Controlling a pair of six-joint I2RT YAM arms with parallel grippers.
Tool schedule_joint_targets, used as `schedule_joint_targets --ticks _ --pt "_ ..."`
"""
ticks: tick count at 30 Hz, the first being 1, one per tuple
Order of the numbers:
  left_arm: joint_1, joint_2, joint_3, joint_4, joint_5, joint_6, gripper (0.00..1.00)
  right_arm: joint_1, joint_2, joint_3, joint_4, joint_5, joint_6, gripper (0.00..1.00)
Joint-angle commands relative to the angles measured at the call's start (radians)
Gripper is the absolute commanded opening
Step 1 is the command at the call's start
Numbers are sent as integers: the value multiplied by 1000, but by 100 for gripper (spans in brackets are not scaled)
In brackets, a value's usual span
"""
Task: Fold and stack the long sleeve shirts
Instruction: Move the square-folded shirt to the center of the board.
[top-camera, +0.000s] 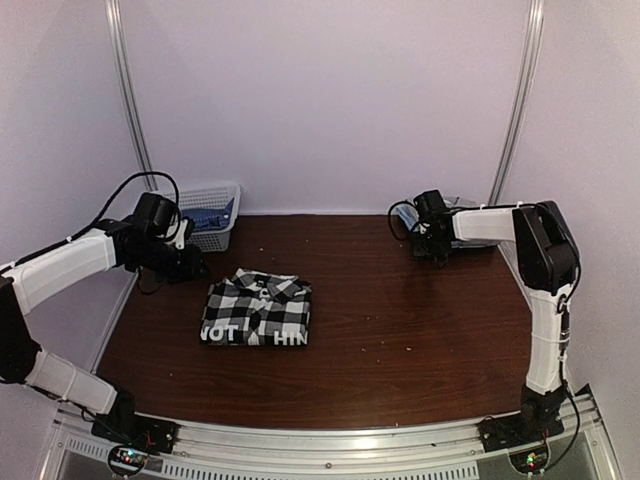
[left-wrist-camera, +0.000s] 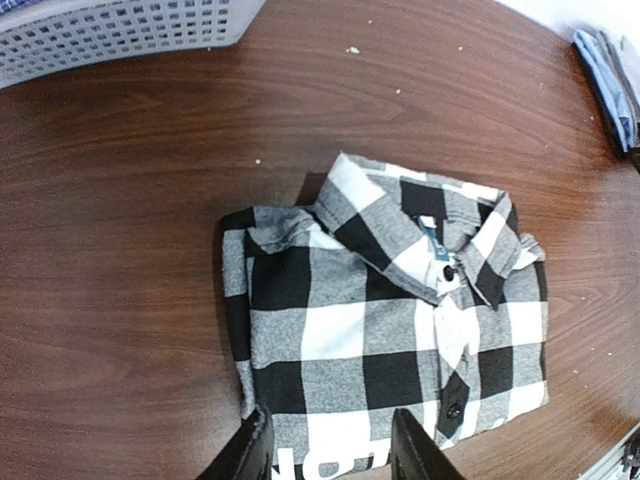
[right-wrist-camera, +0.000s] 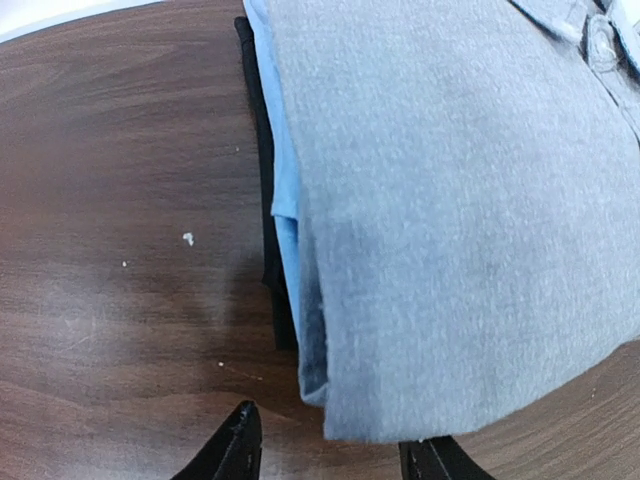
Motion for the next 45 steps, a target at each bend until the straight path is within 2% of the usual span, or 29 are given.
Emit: schedule_joint_targets --ticks 1,10,18,21,25,26,32,37,45 --pt "0 -53 40 -14 46 11 41 -18 44 60 -3 57 -29 47" --pt "0 -59 44 -14 69 7 41 -25 144 147 -24 60 -40 43" --pt "0 -53 58 -14 76 5 40 -25 183 161 -46 103 -20 32" --pt "0 -55 61 -14 80 5 40 -25 187 161 -52 107 -17 23" --pt "-1 -54 61 -12 88 -1 39 -25 169 163 -80 113 -17 2" --pt "-3 -54 58 -8 91 -2 39 -25 161 160 -92 108 -15 0" --pt "-22 -56 34 29 113 -18 39 -22 68 102 -155 17 14 0" --pt "-49 -51 -6 81 135 -38 38 7 -48 -43 -147 -94 81 0" --pt "-82 -43 -77 176 173 -64 38 188 -227 -290 -60 -221 265 0"
